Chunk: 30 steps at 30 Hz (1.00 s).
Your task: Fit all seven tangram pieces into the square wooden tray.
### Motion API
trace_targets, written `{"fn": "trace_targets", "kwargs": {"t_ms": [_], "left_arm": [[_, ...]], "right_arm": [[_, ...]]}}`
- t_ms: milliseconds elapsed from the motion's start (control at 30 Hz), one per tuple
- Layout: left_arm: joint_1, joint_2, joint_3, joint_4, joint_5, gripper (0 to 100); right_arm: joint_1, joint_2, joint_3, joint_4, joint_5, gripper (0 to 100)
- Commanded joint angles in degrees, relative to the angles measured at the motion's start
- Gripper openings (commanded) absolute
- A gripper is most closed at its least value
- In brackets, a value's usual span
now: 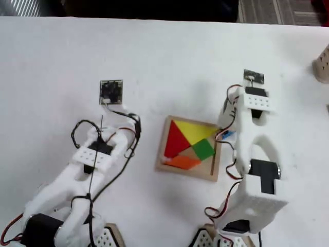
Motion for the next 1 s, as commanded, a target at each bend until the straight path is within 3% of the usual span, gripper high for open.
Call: {"fn": "trace_targets", "kwargs": {"t_ms": [0,433,733,833,967], "left_arm": [[-0.66,-1.63,-0.62,-1.14,-0.79,2],[-0.66,-1.71,-0.62,-1.14,-0.79,2],[-0.66,-1.71,-0.62,-1.14,-0.79,2],[-0.66,-1.71,-0.62,-1.23,-0.79,2],[-0.66,-1.63,-0.62,-1.23,-0.79,2]], "right_arm": [[-1.10,2.51,-1.76,-4.18,-2.02,16.3],[9.80,7.34,-7.56,-0.22,1.58,16.3],[14.20,7.16,-7.82,0.40,8.09,16.3],[13.67,7.08,-8.70,0.84,7.82,16.3],[12.88,7.52,-11.60,1.10,0.26,16.6]]}}
